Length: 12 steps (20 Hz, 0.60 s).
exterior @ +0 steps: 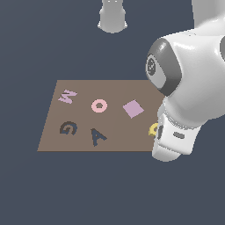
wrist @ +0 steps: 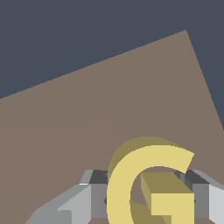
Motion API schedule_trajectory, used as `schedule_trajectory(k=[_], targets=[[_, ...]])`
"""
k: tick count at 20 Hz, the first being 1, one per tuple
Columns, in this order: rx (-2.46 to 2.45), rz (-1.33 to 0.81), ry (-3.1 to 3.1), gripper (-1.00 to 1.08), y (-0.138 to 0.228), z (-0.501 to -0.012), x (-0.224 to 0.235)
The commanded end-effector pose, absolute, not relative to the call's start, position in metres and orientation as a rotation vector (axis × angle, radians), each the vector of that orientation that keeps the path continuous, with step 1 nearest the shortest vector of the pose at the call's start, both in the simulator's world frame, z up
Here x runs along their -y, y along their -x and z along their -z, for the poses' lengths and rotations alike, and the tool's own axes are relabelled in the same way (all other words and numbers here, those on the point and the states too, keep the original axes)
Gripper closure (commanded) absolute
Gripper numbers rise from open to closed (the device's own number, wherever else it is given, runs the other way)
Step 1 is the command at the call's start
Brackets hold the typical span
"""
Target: Insert a designated object into the corresponding slot on a board.
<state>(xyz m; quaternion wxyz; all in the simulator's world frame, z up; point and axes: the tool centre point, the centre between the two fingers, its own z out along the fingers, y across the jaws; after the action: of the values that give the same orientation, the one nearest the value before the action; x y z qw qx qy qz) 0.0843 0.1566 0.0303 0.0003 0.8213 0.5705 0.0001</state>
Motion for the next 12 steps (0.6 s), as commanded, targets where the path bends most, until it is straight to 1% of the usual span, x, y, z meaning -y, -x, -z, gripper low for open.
schedule_trajectory(k=[1, 12], targets=[[-1.793, 0.000, -2.580, 1.08, -0.0841, -0.0300, -0.1569], [-1.796, 0.001, -2.578, 1.08, -0.0833, -0.0331, -0.1520]])
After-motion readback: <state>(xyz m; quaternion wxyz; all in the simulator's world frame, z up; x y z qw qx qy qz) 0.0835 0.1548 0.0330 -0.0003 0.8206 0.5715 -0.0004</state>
